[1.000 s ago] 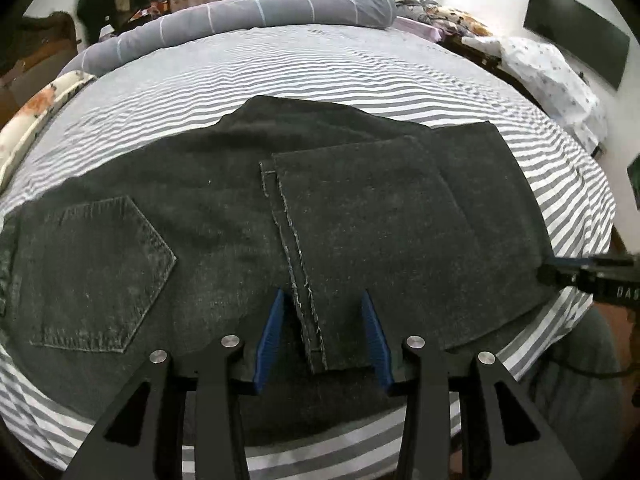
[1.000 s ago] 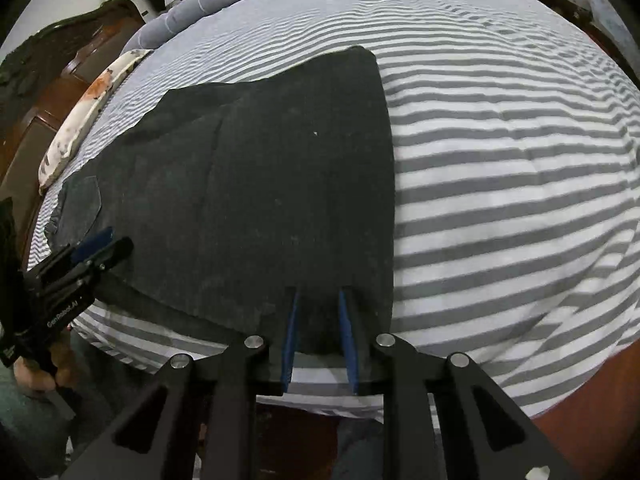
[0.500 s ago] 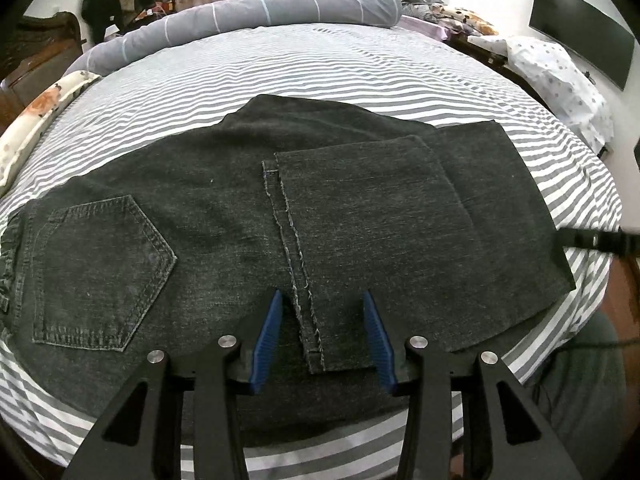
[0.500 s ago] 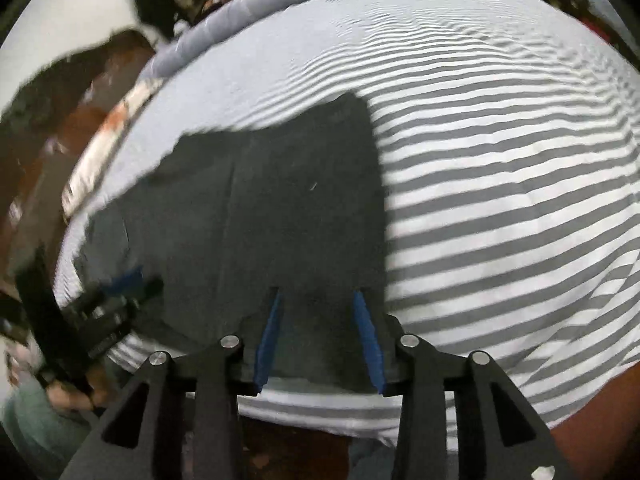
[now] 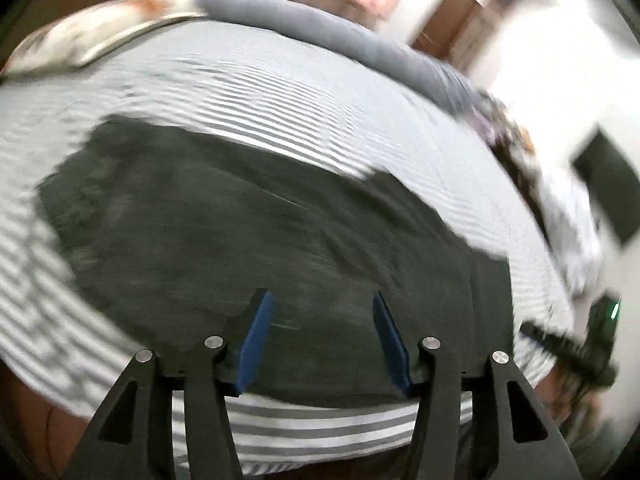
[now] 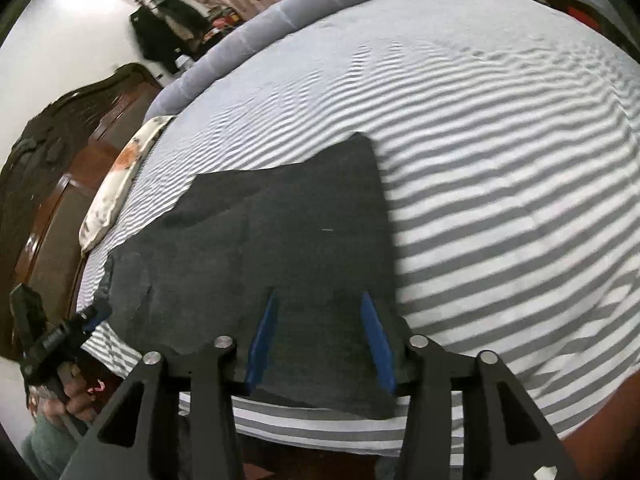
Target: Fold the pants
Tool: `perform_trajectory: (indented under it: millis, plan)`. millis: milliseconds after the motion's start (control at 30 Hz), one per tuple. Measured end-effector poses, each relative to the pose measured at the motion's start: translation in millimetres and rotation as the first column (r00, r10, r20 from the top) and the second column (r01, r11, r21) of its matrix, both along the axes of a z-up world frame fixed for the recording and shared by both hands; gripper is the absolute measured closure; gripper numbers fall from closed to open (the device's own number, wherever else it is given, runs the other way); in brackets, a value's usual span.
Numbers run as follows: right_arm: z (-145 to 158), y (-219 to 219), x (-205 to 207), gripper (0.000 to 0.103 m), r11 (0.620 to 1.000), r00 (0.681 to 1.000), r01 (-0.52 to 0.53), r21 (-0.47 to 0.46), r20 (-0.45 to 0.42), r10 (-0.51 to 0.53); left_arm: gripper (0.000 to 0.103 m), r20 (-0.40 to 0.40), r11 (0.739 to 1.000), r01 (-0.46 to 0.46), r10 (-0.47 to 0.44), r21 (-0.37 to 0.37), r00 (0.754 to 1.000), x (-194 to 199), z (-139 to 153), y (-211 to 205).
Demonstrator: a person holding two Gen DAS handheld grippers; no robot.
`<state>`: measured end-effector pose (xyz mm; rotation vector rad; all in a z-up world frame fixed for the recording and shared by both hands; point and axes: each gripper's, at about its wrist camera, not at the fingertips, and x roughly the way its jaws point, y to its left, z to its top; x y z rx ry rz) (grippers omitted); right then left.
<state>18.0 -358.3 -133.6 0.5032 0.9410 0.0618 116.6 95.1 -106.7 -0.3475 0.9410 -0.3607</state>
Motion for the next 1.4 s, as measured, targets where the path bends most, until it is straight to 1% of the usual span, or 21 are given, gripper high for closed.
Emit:
perform_trajectory:
  millis: [67, 100, 200, 300, 400, 533, 567, 633, 733, 767, 867, 1000, 1067, 1133, 1167, 1233, 1267, 1400]
  plan:
    - [3, 17, 7, 0.056, 0.999, 0.999, -0.037, -0.019, 0.001, 0.037, 0.046, -0.018, 0.994, -0.088, 0.087, -0.058, 0.996, 0, 0, 38]
    - [3, 27, 11, 0.055, 0.998, 0.998, -0.057, -0.028, 0.001, 0.057, 0.046, -0.042, 0.985, -0.134, 0.13, -0.106, 0.991, 0, -3, 60]
    - [1, 52, 22, 0.055, 0.995, 0.995, -0.096, -0.024, -0.014, 0.095, 0.046, -0.115, 0.947, -0.253, 0.234, -0.198, 0.965, -1, -17, 110]
    - [-2, 76, 32, 0.055, 0.992, 0.992, -0.124, -0.007, -0.028, 0.124, 0.046, -0.171, 0.911, -0.324, 0.287, -0.256, 0.943, -2, -33, 141]
    - [-3, 100, 42, 0.054, 0.987, 0.986, -0.16, -0.002, -0.043, 0.16, 0.046, -0.221, 0.891, -0.341, 0.283, -0.301, 0.933, 1, -50, 155]
    - [-4, 122, 50, 0.054, 0.984, 0.982, -0.179, -0.019, -0.06, 0.177, 0.046, -0.246, 0.875, -0.341, 0.266, -0.343, 0.932, 5, -65, 158]
    - [-5, 127, 51, 0.054, 0.984, 0.982, -0.177, -0.022, -0.066, 0.175, 0.046, -0.256, 0.868, -0.341, 0.259, -0.362, 0.931, 7, -70, 158]
    - [-7, 136, 54, 0.054, 0.982, 0.98, -0.186, -0.023, -0.076, 0.184, 0.046, -0.268, 0.861, -0.342, 0.252, -0.376, 0.93, 15, -77, 163]
    - [-10, 147, 58, 0.054, 0.98, 0.978, -0.196, -0.042, -0.089, 0.191, 0.046, -0.265, 0.856, -0.335, 0.244, -0.393, 0.933, 24, -86, 167]
    - [-10, 150, 59, 0.054, 0.979, 0.977, -0.198, -0.05, -0.091, 0.193, 0.046, -0.26, 0.85, -0.335, 0.243, -0.406, 0.934, 25, -88, 168]
    - [-12, 157, 64, 0.054, 0.976, 0.975, -0.205, -0.07, -0.099, 0.197, 0.046, -0.249, 0.818, -0.348, 0.258, -0.457, 0.933, 31, -92, 177]
    - [-15, 166, 71, 0.052, 0.975, 0.975, -0.206, -0.078, -0.105, 0.198, 0.046, -0.233, 0.798, -0.35, 0.268, -0.49, 0.935, 47, -92, 183]
    - [-16, 170, 73, 0.05, 0.974, 0.975, -0.208, -0.09, -0.101, 0.199, 0.048, -0.224, 0.801, -0.342, 0.263, -0.492, 0.938, 54, -96, 182]
    - [-16, 174, 74, 0.05, 0.971, 0.974, -0.213, -0.108, -0.097, 0.203, 0.057, -0.214, 0.817, -0.341, 0.27, -0.465, 0.939, 57, -100, 178]
    - [-15, 174, 75, 0.05, 0.97, 0.974, -0.214, -0.117, -0.095, 0.204, 0.064, -0.199, 0.828, -0.336, 0.274, -0.449, 0.941, 56, -101, 177]
    - [-15, 178, 76, 0.05, 0.965, 0.973, -0.222, -0.14, -0.095, 0.21, 0.069, -0.172, 0.84, -0.326, 0.278, -0.434, 0.945, 52, -103, 175]
    - [-15, 179, 77, 0.05, 0.963, 0.973, -0.225, -0.152, -0.096, 0.212, 0.071, -0.172, 0.841, -0.327, 0.28, -0.431, 0.945, 54, -105, 176]
    - [-18, 185, 78, 0.05, 0.955, 0.971, -0.23, -0.189, -0.108, 0.213, 0.071, -0.175, 0.841, -0.331, 0.282, -0.428, 0.943, 58, -104, 175]
